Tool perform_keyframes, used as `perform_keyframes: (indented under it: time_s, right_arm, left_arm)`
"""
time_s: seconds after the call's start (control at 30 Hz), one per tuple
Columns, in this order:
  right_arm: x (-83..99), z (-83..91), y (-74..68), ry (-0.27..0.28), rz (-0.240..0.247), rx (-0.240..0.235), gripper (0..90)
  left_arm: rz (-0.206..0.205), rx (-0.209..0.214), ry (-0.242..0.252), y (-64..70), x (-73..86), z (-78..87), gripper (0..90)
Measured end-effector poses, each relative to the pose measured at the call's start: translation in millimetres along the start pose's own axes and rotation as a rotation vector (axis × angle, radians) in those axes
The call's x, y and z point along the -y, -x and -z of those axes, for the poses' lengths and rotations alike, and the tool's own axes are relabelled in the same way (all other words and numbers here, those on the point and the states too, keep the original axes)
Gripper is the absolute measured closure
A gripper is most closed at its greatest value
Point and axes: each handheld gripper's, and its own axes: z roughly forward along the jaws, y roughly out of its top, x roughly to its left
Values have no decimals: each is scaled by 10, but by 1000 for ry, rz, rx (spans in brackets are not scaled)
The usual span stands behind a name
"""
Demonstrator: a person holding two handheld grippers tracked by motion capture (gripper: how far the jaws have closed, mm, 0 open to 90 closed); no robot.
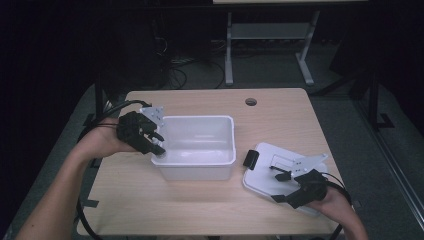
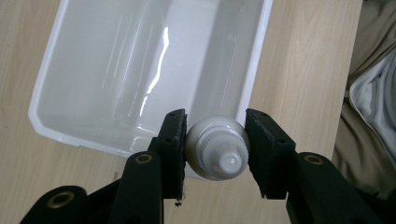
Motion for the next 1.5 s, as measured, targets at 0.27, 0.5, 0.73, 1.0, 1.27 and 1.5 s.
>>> perform_keyframes:
  time_s: [0.27,0.5,0.73,1.0,1.27,1.5]
  right_arm:
    - [1,19,-8,5,0,5,284]
    - [22,25,-5,3,-4,9,283]
    - [34,24,-1,2,-3,8,283]
    - [35,-29,-3,-14,-11,-5,283]
    - [45,-46,-5,-17,-9,-7,283]
    - [53,-60,-3,-20,-10,-12,284]
  left_arm:
    - [2,2,-7,-68,-11,-89,600]
    - [9,5,-18,-111,-11,-195,601]
    - [24,6,-29,-144,41,-317,601]
    - [41,5,-29,-183,95,-407,601]
    - [50,2,-47,-194,134,-534,600]
    - [64,8,-40,-198,184,-602,600]
